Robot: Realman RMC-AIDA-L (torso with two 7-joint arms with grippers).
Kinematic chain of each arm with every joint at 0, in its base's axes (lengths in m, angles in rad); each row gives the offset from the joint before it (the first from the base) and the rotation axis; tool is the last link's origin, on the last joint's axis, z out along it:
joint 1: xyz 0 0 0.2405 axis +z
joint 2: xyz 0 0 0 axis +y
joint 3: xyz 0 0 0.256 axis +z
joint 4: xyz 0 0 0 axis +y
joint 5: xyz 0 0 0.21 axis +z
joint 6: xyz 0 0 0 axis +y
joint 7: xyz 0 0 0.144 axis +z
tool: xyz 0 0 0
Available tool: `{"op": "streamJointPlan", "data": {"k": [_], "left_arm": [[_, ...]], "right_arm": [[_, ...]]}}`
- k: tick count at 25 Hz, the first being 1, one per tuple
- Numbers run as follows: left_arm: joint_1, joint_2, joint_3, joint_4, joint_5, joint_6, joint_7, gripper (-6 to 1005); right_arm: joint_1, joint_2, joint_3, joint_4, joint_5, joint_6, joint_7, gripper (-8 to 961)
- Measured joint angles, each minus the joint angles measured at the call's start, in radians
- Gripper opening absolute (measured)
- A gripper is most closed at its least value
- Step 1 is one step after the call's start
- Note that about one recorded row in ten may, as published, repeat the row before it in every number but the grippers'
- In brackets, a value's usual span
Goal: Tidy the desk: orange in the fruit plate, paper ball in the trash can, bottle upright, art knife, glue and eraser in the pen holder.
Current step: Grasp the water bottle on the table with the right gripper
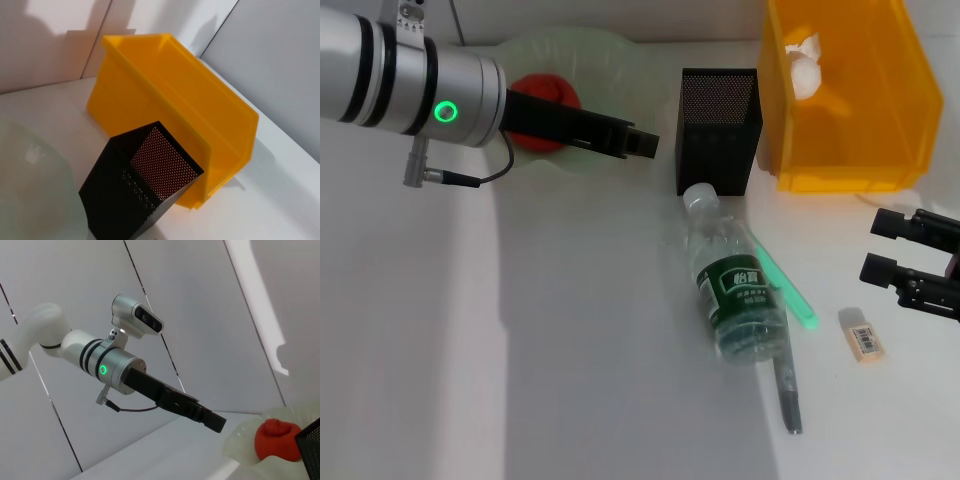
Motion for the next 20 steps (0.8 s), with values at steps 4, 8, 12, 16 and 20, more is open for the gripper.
{"op": "streamJointPlan", "data": {"k": [4,8,12,16,20], "left_arm": [[-0.005,0.004,-0.011,0.001,0.0,0.029,0.014,63],[-0.015,0.003,-0.03,0.001,-0.002,0.069,0.085,20],[0.002,0.001,-0.034,0.007,-0.032,0.095,0.209,21],[0.032,0.002,-0.042,0.006,-0.088,0.123,0.341,66],[0.098,0.003,-0.125,-0.065,-0.201,0.229,0.652,210]], "right_arm": [[0.0,0.0,0.0,0.0,0.0,0.0,0.001,723],[0.001,0.0,0.0,0.0,0.001,0.0,0.001,723],[0.009,-0.001,0.035,-0.004,0.002,0.002,0.021,723],[0.025,-0.009,0.063,-0.013,0.001,0.008,0.082,723],[0.054,-0.032,0.066,-0.159,-0.032,0.029,0.337,723]]}}
